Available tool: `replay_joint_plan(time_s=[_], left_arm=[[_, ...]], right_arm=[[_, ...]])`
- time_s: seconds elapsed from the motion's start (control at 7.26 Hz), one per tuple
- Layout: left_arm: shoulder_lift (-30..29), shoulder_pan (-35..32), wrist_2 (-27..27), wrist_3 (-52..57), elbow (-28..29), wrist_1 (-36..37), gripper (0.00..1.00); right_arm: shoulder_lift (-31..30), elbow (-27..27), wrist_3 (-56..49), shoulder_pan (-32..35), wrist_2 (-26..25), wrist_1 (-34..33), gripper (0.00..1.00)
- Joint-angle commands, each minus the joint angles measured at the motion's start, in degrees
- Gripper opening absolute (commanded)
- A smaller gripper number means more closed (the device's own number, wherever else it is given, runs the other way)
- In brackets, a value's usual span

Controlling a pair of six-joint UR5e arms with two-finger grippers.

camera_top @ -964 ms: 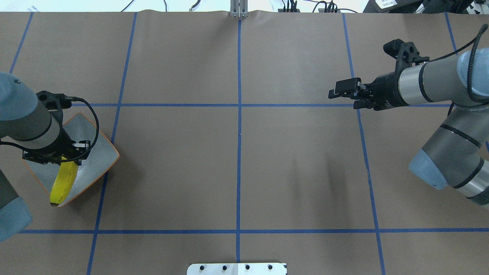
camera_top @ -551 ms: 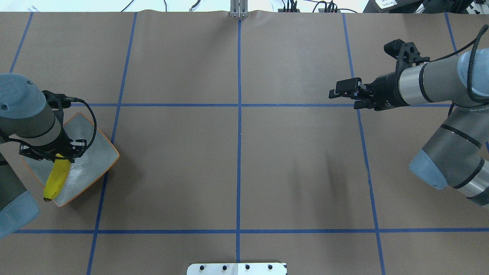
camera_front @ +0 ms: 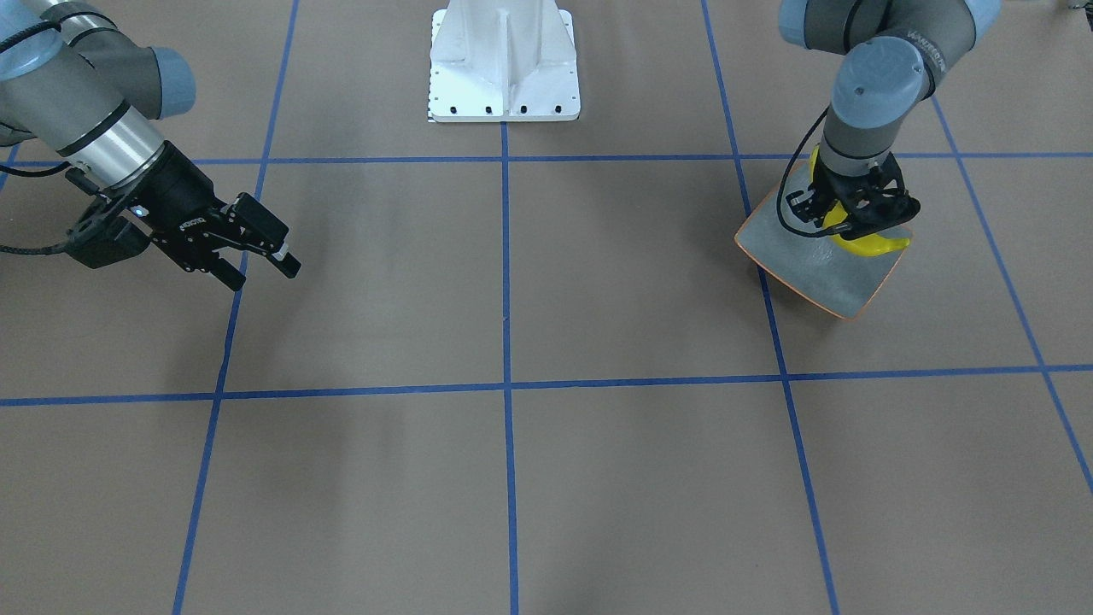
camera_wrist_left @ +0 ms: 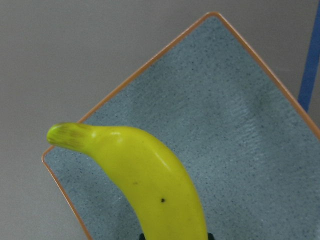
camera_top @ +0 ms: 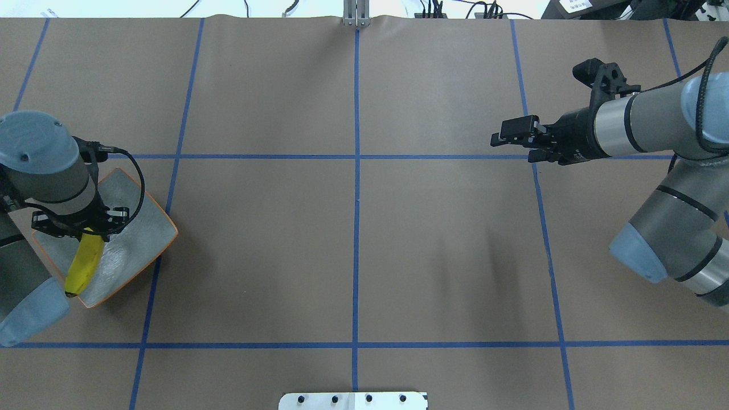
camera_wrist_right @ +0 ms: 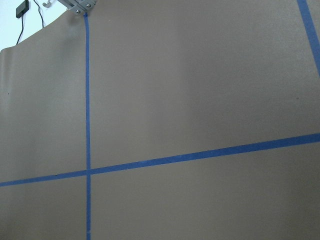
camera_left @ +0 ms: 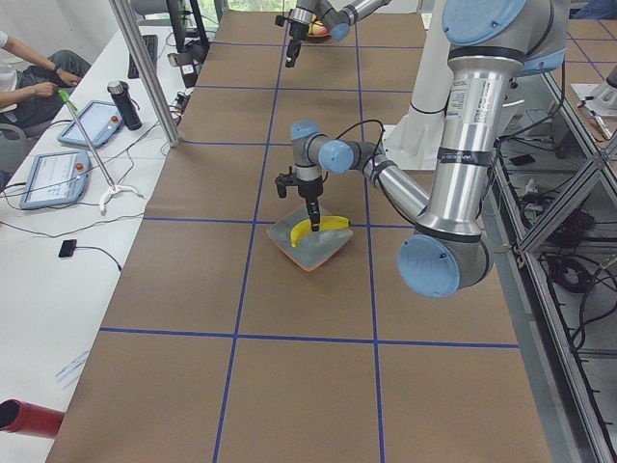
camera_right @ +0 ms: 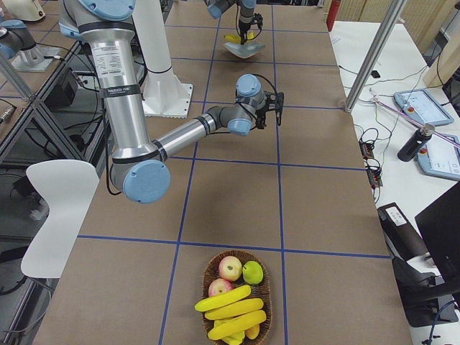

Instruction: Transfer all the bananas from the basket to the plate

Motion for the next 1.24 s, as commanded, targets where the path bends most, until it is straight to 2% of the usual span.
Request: replay_joint_plan(time_s=[0.0, 0.14, 0.28, 0.55, 0.83, 1.1], left_arm=[[-2.01, -0.08, 1.12, 0.36, 3.31, -0.14, 0.28], [-2.98, -0.43, 1.21, 0.36, 3.42, -0.06, 0.75], [-2.9, -0.52, 1.47, 0.36, 3.68, -0.06, 0.99], [-3.16, -1.48, 1.39, 1.41, 1.94, -0.32, 0.99], [-3.95, -3.42, 0.69, 1.95, -2.63, -0.32, 0.99], [-7.55, -3.69, -1.24, 1.16, -2.74, -0.32, 1.0]], right_arm=[[-0.03, -0.44, 0.0, 0.0, -1.16, -0.18, 1.0], [-0.03, -0.53, 0.0, 0.0, -1.33, -0.18, 1.0], [-0.37, -0.61, 0.0, 0.0, -1.42, -0.18, 1.0], [-1.95, -0.27, -0.35, 0.35, -1.86, 0.17, 1.0], [-5.98, 0.7, -0.61, 3.06, -3.36, 0.44, 1.0], [-14.39, 2.46, -8.03, 8.06, -2.48, 0.52, 1.0]])
